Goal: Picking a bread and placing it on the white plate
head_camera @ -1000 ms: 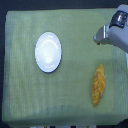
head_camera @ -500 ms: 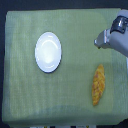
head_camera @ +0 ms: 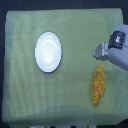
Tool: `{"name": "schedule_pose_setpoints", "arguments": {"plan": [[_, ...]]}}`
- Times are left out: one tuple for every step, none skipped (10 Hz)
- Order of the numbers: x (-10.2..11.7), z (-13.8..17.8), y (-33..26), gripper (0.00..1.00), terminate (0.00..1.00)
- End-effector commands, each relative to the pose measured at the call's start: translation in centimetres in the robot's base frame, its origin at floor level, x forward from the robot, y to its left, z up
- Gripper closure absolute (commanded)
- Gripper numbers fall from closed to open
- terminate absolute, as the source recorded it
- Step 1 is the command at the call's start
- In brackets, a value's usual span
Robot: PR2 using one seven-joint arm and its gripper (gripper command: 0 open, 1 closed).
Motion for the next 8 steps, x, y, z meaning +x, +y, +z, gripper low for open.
{"name": "schedule_pose_setpoints", "arguments": {"plan": [[-3.2, -4.7, 1.7, 0.0, 0.0], [-3.6, -5.7, 2.0, 0.0, 0.0], [-3.7, -6.4, 2.1, 0.0, 0.0], [-3.8, -7.4, 1.9, 0.0, 0.0], [-3.9, -8.6, 1.9, 0.0, 0.0], [-4.1, -9.1, 1.9, 0.0, 0.0], [-4.4, -9.9, 1.9, 0.0, 0.0], [-4.4, -10.3, 1.6, 0.0, 0.0]]}}
